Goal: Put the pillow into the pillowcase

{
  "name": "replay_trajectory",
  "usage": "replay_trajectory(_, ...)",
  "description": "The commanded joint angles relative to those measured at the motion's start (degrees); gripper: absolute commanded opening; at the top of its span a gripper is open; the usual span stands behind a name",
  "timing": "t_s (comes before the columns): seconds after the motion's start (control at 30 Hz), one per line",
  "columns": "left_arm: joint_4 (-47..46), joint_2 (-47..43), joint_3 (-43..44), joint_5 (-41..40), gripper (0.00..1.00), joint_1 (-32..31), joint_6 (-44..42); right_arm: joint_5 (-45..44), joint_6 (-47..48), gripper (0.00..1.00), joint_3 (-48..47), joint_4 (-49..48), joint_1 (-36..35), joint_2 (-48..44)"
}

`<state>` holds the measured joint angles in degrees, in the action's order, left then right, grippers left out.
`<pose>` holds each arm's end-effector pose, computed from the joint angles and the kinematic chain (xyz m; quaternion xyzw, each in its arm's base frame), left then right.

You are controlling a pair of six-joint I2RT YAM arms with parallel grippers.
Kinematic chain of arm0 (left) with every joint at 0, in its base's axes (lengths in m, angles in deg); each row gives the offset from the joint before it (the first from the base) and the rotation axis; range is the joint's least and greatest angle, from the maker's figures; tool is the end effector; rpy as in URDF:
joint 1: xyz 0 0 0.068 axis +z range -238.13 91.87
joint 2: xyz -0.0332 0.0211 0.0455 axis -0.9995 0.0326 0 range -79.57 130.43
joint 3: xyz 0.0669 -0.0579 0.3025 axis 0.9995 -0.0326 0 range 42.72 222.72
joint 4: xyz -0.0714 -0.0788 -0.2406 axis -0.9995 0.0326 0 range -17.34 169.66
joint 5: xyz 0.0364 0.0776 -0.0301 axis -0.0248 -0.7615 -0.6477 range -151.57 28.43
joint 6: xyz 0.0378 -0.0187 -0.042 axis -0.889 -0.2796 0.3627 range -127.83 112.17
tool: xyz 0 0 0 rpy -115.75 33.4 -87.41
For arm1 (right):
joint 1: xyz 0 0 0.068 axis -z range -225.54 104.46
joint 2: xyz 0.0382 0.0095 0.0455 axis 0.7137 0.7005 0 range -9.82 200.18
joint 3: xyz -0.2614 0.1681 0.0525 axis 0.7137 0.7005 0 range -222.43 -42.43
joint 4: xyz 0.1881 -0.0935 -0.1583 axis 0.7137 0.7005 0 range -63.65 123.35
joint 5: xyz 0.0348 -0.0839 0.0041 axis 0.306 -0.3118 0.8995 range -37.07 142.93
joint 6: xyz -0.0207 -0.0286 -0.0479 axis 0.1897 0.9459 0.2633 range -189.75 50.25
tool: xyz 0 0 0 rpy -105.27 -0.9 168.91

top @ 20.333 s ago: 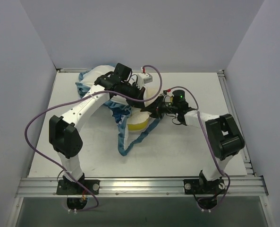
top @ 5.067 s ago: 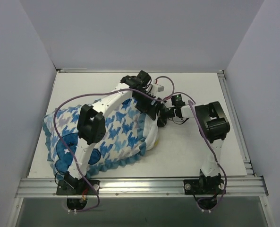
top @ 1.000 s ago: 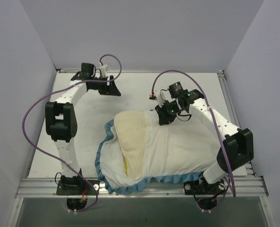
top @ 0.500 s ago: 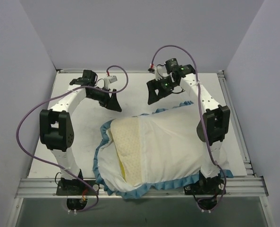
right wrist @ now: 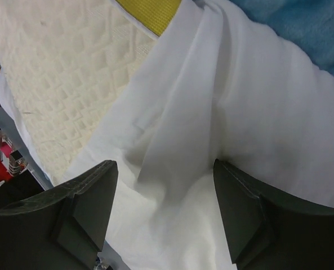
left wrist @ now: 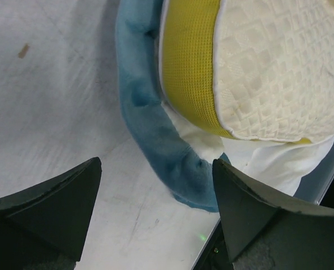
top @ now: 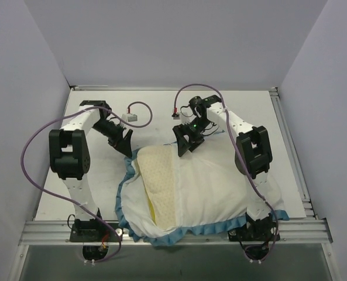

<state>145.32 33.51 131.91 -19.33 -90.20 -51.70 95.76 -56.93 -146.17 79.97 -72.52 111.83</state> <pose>0.3770 -0.0429 0.2459 0.3445 0.8655 -0.3551 0.0786 0.4038 0.2388 0.2560 -0.3679 0.8441 0.3761 0.1038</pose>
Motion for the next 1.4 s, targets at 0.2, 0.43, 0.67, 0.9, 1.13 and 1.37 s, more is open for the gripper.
replay_trajectory(0.2,-3.9,5.8,1.9,4.2,0.01,-2.3,4.4,-10.5,2.5,0.39,5.7,3.5,-0.7,1.3)
replay_trajectory(0.43,-27.6,-4.7,8.8,2.2,0.0,12.4,23.7,-25.7,12.5,0.0,-18.4,-5.1,3.4,11.2)
replay_trajectory(0.67,-28.9,-16.6,-8.0,-9.3,0.0,14.3,11.0,-17.6,27.7,0.0,-22.9,-11.0,0.2,7.7)
replay_trajectory(0.9,-29.2,-18.7,-8.6,-5.2,0.74,14.0,16.6,-21.6,35.9,0.13,2.4,-14.1,-0.6,-4.8)
replay_trajectory(1.13,-27.5,-20.4,-6.6,4.3,0.82,5.4,27.7,-13.7,9.5,0.63,-23.9,-1.9,0.7,3.3)
replay_trajectory(1.37,-36.6,-18.9,-16.6,0.9,0.82,0.6,45.7,-13.7,3.4,0.5,-30.3,-1.8,-5.2,9.5)
